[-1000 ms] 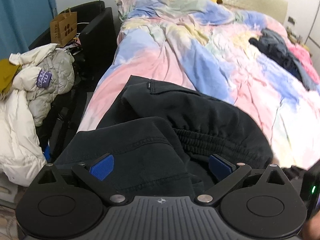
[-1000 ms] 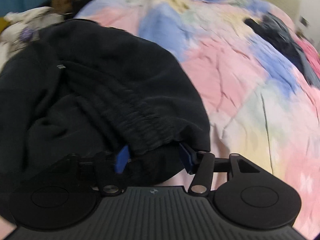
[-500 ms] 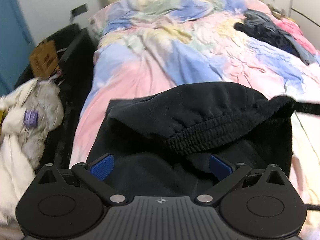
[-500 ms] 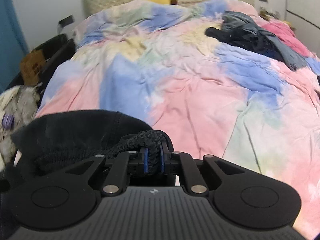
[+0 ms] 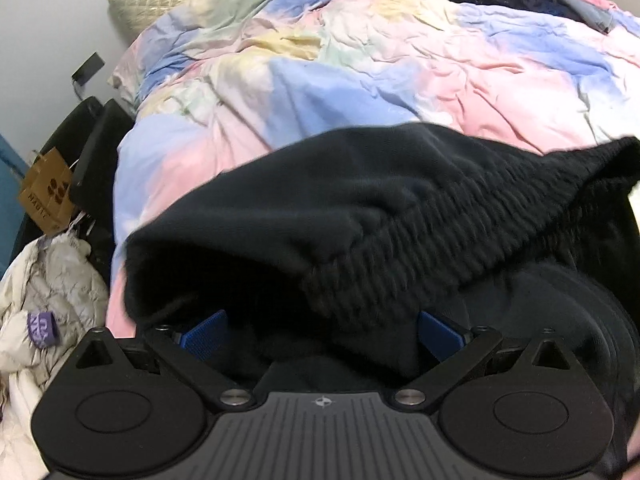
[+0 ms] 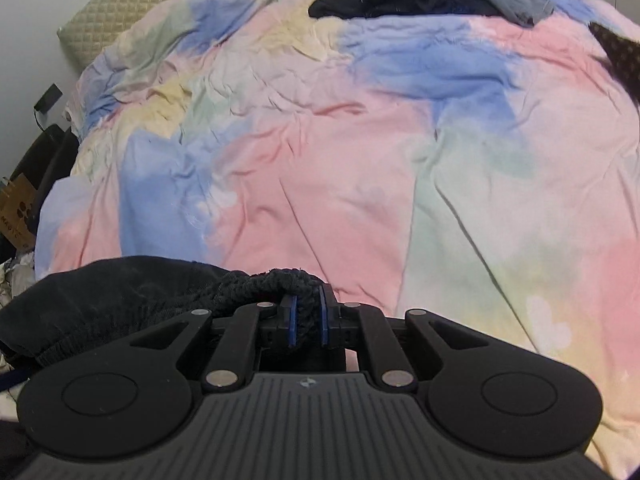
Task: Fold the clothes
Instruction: 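Grasp the sweatpants waistband with the left gripper beside the right gripper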
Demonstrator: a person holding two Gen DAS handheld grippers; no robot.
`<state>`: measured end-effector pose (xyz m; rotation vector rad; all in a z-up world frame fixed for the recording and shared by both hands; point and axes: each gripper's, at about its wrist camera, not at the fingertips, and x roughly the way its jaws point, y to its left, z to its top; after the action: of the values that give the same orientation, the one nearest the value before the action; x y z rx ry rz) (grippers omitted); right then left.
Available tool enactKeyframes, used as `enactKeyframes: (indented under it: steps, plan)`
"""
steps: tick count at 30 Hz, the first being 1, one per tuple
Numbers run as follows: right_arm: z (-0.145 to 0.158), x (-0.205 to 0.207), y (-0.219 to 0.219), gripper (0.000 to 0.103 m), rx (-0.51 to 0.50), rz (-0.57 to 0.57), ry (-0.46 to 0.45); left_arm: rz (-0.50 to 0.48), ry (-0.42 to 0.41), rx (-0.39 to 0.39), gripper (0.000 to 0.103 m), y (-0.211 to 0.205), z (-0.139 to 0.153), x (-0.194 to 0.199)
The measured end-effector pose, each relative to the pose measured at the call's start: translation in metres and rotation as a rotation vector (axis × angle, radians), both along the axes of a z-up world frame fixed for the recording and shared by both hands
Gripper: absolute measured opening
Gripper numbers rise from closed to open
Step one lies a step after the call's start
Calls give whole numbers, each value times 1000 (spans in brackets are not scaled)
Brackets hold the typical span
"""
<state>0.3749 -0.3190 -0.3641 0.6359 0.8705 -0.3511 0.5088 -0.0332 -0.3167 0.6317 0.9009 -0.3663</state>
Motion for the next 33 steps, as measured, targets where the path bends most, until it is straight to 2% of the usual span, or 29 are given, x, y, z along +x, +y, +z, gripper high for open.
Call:
enactKeyframes:
  steps: [3, 5, 12, 20, 24, 26, 27, 29, 31, 33]
  plan:
    - [-6, -3, -2, 11, 9, 10, 4, -15, -24, 18, 102, -8, -10, 8]
    - [-4, -7, 0, 12, 6, 28, 8, -17, -51, 3, 102, -7, -6, 8]
    - [-6, -9, 1, 13, 32, 55, -12, 1, -316, -30, 102, -3, 26, 1]
    - [-4, -11, -1, 19, 75, 71, -16, -24, -330, 43, 100, -22, 6, 29]
    - [-10, -8, -4, 27, 78, 51, 12, -91, -344, 82, 90, -40, -6, 45]
    - [-17, -3, -6, 28, 75, 48, 40, -105, -354, 95, 84, -52, -13, 49]
    - [-21, 1, -7, 29, 76, 50, 60, -109, -359, 101, 78, -57, -16, 50]
    - [-29, 6, -7, 30, 82, 51, 97, -106, -362, 105, 57, -65, -20, 53]
    - [-31, 8, -7, 23, 94, 50, 109, -84, -336, 63, 30, -68, -12, 58]
    - [-23, 4, -4, 16, 96, 65, 78, -73, -338, 18, 18, -68, 0, 54]
